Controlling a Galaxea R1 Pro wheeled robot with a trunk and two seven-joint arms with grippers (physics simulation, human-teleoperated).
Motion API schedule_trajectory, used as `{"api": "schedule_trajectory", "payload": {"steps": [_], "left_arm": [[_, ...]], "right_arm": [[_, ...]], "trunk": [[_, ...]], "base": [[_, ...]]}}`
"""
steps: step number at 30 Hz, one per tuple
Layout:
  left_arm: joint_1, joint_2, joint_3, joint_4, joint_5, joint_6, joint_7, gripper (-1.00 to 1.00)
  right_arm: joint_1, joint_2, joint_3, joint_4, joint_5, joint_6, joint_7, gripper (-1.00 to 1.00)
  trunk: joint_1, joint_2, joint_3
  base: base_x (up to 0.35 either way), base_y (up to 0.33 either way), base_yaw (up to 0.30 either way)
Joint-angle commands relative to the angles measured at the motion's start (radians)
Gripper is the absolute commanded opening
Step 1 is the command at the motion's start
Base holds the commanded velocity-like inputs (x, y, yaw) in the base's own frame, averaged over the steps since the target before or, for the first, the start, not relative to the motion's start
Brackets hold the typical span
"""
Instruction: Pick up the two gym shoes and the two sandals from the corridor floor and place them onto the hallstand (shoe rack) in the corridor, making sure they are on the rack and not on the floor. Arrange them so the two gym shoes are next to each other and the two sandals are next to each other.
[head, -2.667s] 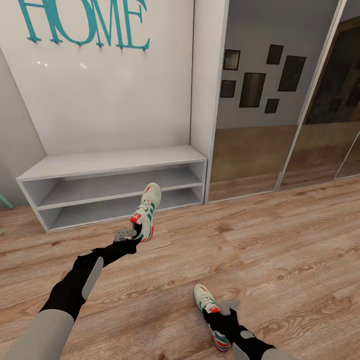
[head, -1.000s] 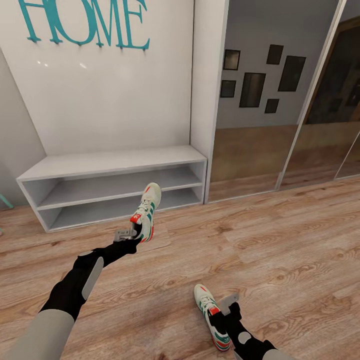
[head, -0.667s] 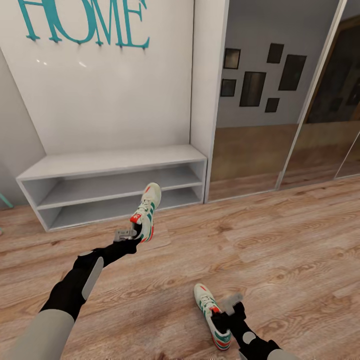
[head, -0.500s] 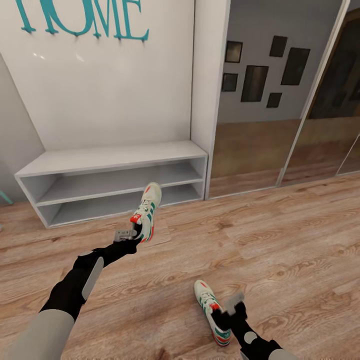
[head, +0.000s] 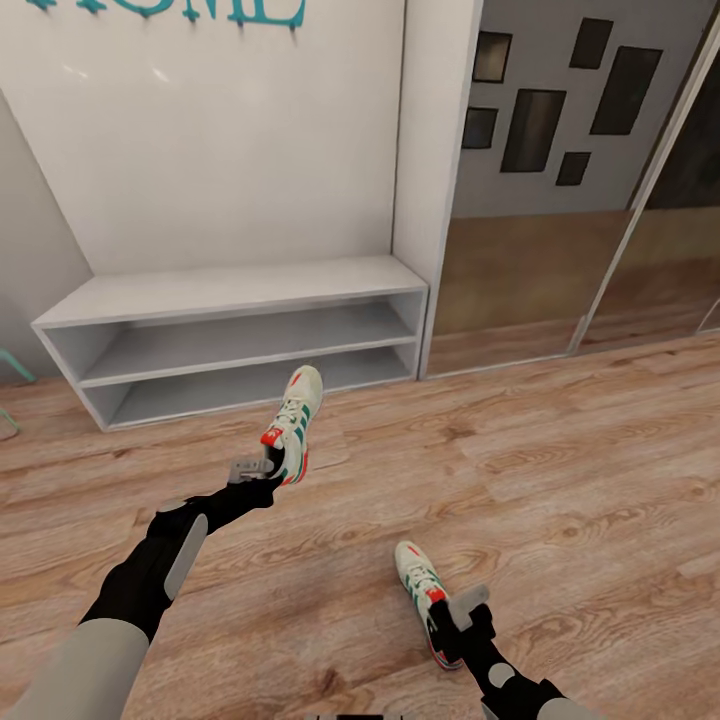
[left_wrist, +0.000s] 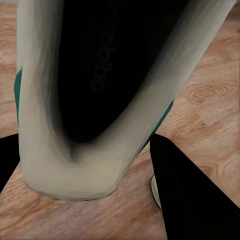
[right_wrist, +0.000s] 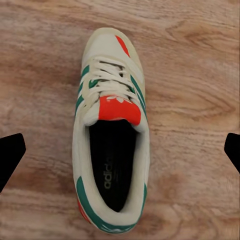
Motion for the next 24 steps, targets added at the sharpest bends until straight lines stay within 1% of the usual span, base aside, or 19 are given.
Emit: {"api": "schedule_trajectory", "payload": {"steps": [1, 9, 24], "left_arm": [[0.000, 0.000, 0.001, -0.001, 0.009, 0.008, -0.002, -1.00], [0.000, 0.000, 0.001, -0.001, 0.009, 0.008, -0.003, -1.00], [0.000, 0.000, 0.001, -0.002, 0.010, 0.008, -0.003, -1.00]], "right_arm": [[-0.001, 0.000, -0.008, 0.001, 0.011, -0.003, -0.005, 1.00], [-0.001, 0.000, -0.008, 0.001, 0.009, -0.003, -0.005, 1.00], [-0.001, 0.000, -0.009, 0.001, 0.007, -0.003, -0.005, 1.00]], "trunk": [[0.000, 0.000, -0.002], [0.000, 0.000, -0.005], [0.007, -0.004, -0.086]], "base": [[0.000, 0.000, 0.039], [0.000, 0.000, 0.010], [0.000, 0.000, 0.000]]}}
